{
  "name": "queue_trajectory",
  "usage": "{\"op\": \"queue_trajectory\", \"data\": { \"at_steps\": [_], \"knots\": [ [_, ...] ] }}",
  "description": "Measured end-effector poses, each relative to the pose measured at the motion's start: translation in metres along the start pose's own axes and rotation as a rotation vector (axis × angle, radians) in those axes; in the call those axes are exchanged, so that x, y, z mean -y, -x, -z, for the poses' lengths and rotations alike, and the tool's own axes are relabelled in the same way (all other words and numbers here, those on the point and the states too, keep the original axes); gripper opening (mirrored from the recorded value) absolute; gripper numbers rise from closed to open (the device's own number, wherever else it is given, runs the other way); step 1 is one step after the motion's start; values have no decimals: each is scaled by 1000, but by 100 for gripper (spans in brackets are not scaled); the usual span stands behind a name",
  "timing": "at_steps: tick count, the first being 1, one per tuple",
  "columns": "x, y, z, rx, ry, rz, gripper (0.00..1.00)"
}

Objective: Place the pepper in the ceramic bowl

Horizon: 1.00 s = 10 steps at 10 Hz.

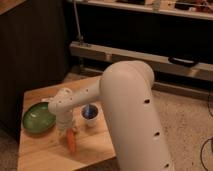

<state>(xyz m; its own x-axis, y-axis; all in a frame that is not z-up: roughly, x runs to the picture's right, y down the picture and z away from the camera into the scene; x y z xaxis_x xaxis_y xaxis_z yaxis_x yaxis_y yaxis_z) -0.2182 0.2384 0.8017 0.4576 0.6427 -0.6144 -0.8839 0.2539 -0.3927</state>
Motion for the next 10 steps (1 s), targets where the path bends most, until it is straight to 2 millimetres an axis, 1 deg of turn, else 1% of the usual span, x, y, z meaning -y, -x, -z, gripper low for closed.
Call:
{"op": "queue_trajectory", "data": {
  "at_steps": [2,3,5,8,10],
  "knots": [
    [1,1,0,8,-1,-13,44],
    [0,1,1,16,0,-17,42],
    [-1,1,4,22,0,-19,42],
    [1,0,1,3,-11,-36,42],
    [3,0,17,27,-9,-39,42]
  ]
}}
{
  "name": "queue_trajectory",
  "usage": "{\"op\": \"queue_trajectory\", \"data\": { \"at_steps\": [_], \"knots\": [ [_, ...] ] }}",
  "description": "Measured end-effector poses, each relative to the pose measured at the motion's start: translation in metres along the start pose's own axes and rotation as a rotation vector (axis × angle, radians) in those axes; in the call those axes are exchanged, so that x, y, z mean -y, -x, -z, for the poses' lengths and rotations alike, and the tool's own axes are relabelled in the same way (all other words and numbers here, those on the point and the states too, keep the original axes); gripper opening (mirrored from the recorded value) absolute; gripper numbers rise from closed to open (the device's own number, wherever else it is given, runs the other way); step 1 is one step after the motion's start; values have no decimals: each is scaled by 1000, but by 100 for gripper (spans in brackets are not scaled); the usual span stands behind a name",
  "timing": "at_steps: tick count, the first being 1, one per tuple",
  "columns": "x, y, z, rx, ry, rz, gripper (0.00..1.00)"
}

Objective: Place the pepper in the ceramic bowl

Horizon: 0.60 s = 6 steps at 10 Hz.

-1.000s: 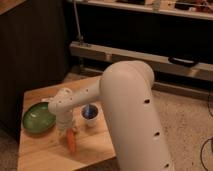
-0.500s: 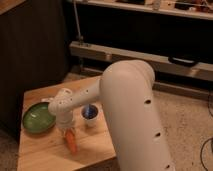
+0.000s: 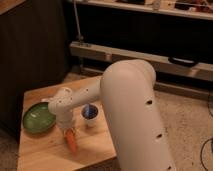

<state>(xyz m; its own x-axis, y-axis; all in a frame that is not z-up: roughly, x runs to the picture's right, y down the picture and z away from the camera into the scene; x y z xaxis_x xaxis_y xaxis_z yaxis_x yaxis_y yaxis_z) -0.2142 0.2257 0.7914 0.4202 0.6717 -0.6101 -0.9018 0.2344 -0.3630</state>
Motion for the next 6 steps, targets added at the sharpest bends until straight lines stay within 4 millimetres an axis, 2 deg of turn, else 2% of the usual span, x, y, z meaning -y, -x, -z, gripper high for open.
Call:
{"op": "queue_trajectory", "data": {
  "at_steps": [2,4,5,6],
  "knots": [
    [-8,5,35,43,8,21,42],
    [-22,19,90,91,-3,74,42],
    [-33,29,109,109,-1,99,42],
    [-51,50,132,129,0,136,42]
  ]
}}
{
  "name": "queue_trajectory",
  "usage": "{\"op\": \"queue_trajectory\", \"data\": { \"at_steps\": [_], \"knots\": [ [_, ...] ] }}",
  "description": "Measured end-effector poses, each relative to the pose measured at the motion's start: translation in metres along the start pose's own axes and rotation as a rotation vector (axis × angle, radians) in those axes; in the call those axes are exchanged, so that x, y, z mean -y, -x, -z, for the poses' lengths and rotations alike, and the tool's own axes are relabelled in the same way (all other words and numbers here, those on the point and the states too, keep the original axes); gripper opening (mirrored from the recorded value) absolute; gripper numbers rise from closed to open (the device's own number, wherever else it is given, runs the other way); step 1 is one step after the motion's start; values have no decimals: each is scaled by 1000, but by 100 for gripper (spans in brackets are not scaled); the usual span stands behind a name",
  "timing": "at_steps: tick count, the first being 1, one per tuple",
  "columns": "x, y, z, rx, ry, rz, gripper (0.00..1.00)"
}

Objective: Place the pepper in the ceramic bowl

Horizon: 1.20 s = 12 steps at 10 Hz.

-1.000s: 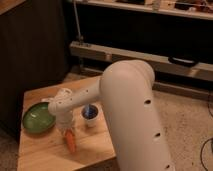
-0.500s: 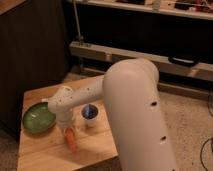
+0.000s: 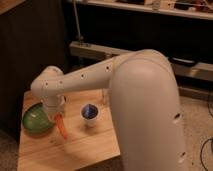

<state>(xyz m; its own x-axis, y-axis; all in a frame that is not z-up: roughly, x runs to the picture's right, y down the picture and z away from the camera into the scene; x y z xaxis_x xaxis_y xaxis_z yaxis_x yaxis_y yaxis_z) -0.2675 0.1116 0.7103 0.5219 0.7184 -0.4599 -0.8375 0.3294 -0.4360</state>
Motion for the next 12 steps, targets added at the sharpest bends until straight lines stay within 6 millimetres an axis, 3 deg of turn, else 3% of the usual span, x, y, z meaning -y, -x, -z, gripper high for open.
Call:
{"op": "queue_trajectory", "data": {
  "at_steps": [1,3,4,6,7,8,12],
  "knots": [
    [-7,15,7,12,3,18,42],
    [-38,66,16,67,26,115,44],
    [-46,82,14,87,34,144,49],
    [-58,117,5,124,53,192,71],
    [-55,129,-2,137,75,192,78],
    [-46,137,-3,144,99,185,80],
    [-51,136,-6,135,136,183,80]
  ]
}}
